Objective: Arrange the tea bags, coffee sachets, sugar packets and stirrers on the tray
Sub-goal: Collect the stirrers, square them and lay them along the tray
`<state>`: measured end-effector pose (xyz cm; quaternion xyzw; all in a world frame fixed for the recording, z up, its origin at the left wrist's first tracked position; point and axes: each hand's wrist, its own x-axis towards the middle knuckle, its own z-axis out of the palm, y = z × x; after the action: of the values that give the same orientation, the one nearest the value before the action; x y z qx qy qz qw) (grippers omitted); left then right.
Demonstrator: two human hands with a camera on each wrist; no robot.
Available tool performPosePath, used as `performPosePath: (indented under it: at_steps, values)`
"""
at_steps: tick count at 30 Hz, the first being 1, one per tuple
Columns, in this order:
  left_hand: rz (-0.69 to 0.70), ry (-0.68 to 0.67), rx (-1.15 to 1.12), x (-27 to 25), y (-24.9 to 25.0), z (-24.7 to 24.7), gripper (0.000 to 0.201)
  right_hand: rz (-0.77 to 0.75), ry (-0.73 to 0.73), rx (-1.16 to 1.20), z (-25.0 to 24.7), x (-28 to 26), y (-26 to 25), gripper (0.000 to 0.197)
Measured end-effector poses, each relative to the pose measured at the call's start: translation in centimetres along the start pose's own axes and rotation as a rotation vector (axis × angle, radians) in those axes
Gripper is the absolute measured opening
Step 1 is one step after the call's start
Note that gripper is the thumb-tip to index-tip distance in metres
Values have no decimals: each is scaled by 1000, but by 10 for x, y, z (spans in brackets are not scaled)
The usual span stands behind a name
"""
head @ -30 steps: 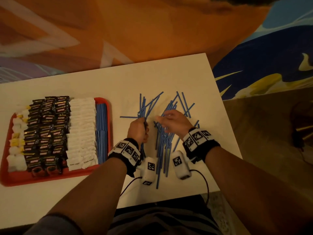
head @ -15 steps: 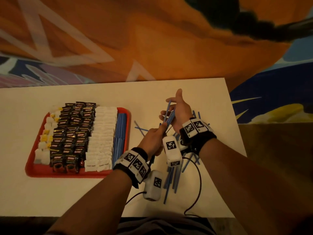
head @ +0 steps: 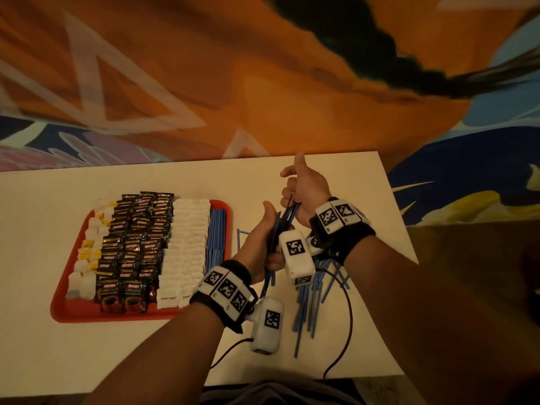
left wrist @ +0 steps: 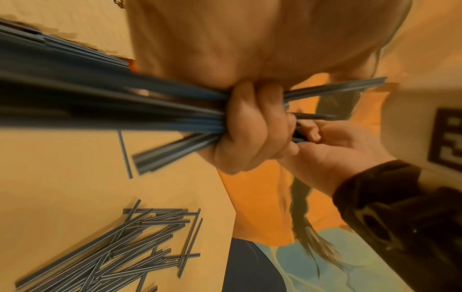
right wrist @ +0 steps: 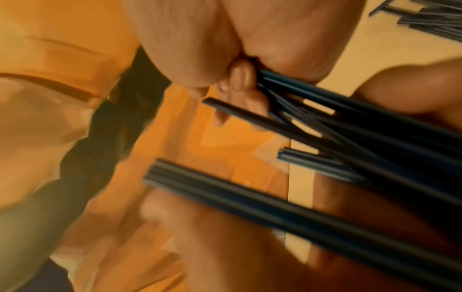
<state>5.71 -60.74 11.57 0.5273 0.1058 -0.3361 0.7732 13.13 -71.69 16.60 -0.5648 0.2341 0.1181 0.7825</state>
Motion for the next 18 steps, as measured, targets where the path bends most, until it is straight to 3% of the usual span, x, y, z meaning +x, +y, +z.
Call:
performPosePath:
  at_steps: [2,5,7,9,11,14,18]
  values:
    - [40,-59,-6,-7,3,-3,79,-49,25,-60,8,-5,-3,53]
    - [77,-10,85,-19,15,-2,59,-82,26,-128,19,-16,-9,52]
    - [127,77,215,-24,25,-3,42,-80,-77,-76,25,-27,-17,50]
    - [157,121,215,-26,36,-9,41,-78,-213,25,28,-40,-24,49]
    - [160,153,152,-29,51,-16,41,-89,-279,38,24,-48,-24,62]
    - [201,130,58,-38,76,-23,41,-41,-318,-200,17,-67,-8,54]
    - [278,80,-12,-44,97,-24,45,173,-457,-519,30,-91,28,42]
